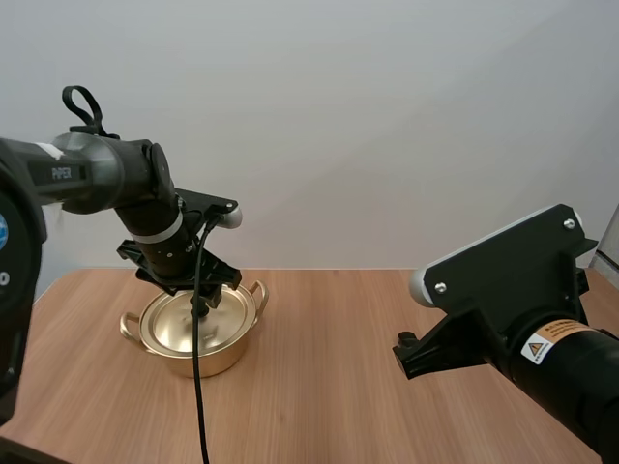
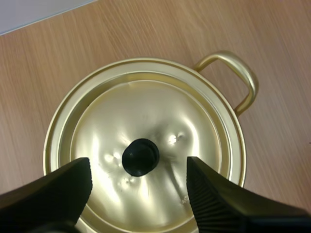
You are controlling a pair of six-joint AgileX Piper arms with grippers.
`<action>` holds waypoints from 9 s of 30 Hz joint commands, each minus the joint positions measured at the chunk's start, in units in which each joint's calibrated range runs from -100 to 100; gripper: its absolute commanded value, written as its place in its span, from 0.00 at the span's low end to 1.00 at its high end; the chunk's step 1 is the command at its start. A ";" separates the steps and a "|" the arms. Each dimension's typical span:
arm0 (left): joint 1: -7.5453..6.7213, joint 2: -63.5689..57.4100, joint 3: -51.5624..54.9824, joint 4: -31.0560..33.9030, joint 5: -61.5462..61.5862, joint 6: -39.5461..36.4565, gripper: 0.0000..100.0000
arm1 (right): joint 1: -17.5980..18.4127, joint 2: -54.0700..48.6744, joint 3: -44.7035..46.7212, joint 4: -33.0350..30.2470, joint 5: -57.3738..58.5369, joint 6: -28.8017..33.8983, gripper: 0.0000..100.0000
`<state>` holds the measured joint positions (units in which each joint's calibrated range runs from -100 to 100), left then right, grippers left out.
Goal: Open the pot, put the car inside, and close it
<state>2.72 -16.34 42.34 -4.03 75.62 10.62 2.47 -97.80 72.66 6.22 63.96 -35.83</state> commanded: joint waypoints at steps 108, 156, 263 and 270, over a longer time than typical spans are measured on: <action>0.90 -62.39 -7.92 -19.27 -34.55 -5.42 0.00 | -3.93 18.97 -0.55 -1.35 -24.35 6.75 0.00; 0.90 -63.74 -8.99 -14.03 -54.42 -7.56 0.00 | -4.86 68.77 -11.00 -0.05 -34.72 1.95 0.84; 0.99 -61.30 -19.79 -18.83 -36.49 -4.21 0.00 | 20.45 89.89 -44.32 48.76 -3.17 -36.47 0.00; 0.99 -61.30 -19.94 -20.59 -35.97 -4.21 0.00 | 20.84 99.39 -44.32 47.95 -12.03 -37.76 0.00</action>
<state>3.71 -77.65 22.43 -24.20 39.60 6.42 23.31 -0.76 28.34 54.22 52.71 -73.50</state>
